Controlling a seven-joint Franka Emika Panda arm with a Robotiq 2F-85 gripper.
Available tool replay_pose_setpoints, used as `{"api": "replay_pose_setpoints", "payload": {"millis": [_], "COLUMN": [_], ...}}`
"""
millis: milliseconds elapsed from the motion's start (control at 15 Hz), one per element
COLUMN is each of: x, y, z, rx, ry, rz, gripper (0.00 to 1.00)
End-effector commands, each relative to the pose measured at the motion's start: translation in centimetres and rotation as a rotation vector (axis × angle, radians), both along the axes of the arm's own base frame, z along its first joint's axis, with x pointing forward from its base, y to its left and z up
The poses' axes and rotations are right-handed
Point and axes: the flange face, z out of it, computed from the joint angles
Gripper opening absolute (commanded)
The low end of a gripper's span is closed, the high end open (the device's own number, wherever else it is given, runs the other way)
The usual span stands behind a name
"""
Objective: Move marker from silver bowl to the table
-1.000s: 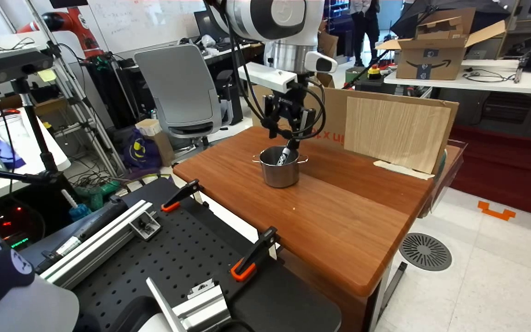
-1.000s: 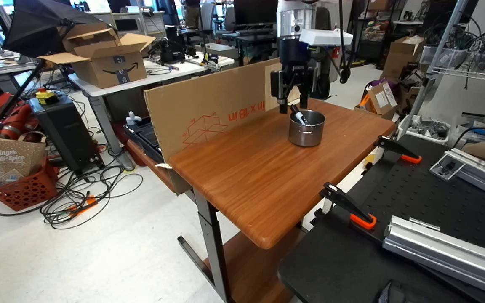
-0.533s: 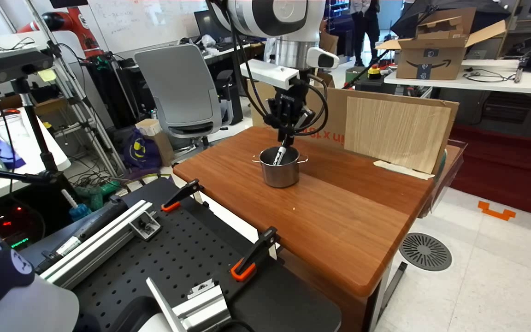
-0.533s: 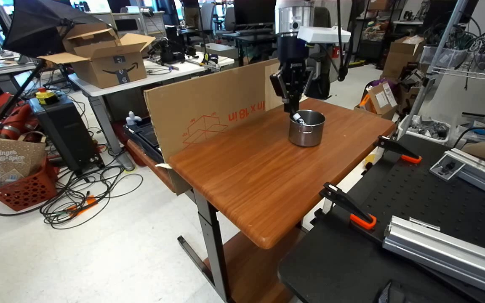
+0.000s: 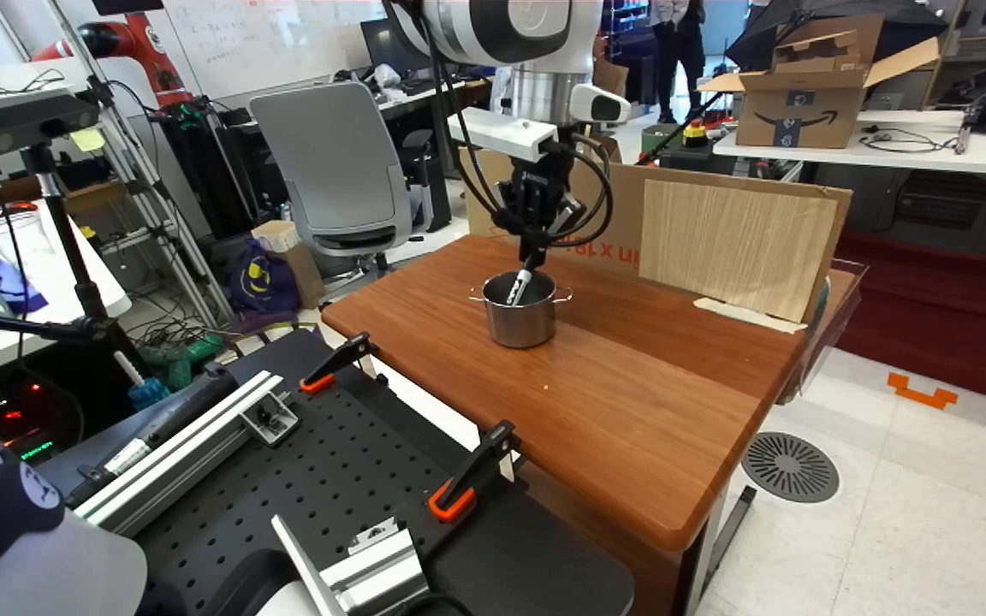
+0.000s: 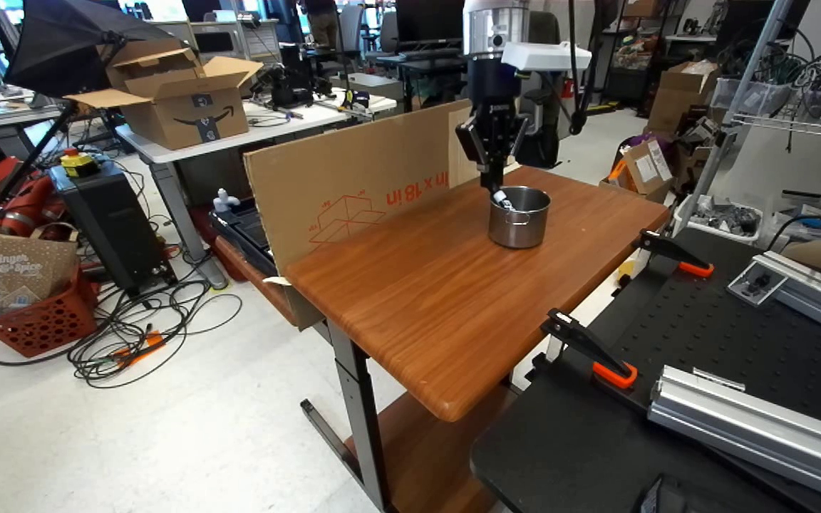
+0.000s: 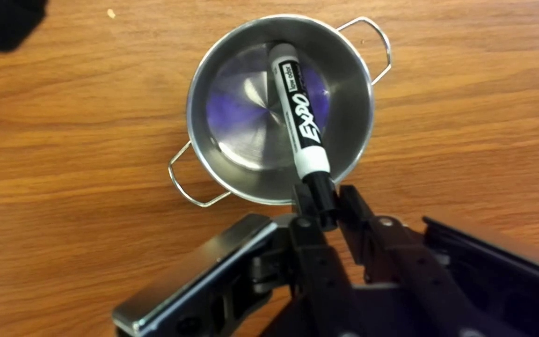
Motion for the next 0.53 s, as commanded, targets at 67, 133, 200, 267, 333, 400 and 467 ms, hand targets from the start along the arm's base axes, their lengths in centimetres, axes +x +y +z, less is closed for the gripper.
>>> {"api": "replay_pose_setpoints", "payload": {"millis": [67,133,200,267,333,400,467], "x": [-0.2,-0.3,-0.4,-0.4,-0.4,-0.5,-0.5], "y": [0.4,0.5,0.6,0.6,0.7,0.8,0.9], "z": [1.4,1.8,2.5,3.2,4.1,4.9,5.9], "rx": [-0.027,-0.031,-0.037,-0.045,-0.050,-0.056,-0.055], "ry": [-0.006,-0.014,-0.025,-0.032,-0.046,-0.054,-0.066], "rz": [0.010,0.009,0.011,0.015,0.014,0.015,0.016], "gripper": [0.05,0.05,0.05,0.05,0.05,0.05,0.05]}}
